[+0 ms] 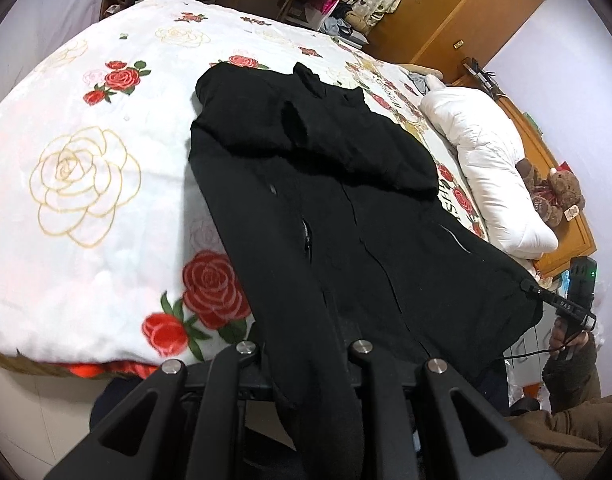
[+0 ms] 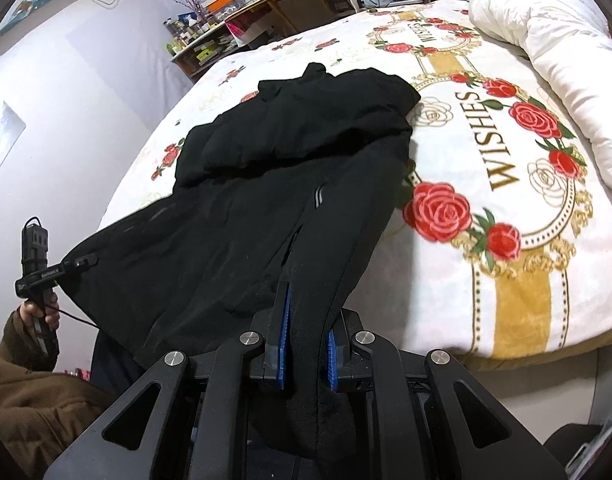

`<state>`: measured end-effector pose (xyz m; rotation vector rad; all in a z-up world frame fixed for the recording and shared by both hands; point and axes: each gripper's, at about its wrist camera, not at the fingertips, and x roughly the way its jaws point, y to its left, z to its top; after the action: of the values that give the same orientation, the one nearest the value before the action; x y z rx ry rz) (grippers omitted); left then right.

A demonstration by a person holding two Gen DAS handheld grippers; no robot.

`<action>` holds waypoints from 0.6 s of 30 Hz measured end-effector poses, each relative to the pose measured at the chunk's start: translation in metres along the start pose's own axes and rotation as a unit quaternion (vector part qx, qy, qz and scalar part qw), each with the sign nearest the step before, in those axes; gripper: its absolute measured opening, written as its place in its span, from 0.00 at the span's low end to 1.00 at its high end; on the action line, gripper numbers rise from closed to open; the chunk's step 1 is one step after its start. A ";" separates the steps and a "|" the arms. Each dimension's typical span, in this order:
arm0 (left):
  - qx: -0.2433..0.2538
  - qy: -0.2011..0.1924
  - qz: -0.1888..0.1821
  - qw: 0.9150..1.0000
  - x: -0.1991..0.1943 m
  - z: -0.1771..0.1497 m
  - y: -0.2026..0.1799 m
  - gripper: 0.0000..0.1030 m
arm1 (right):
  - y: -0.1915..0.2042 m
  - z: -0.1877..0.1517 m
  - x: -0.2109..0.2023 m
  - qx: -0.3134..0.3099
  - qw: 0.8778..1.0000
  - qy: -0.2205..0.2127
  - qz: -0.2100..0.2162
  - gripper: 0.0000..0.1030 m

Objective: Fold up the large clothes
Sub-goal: 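Lift the hem with both grippers and carry it toward the collar, then lay the hem over the collar and open both grippers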

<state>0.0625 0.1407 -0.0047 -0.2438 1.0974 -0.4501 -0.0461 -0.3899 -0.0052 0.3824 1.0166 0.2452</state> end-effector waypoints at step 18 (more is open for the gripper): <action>-0.037 -0.041 -0.030 0.998 0.006 0.112 -0.002 0.16 | -0.009 0.097 0.003 0.016 0.999 -0.031 0.028 0.14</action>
<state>0.1650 0.1332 0.0411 -0.3583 1.0284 -0.4501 0.0392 -0.4164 0.0338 0.4454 0.9494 0.2671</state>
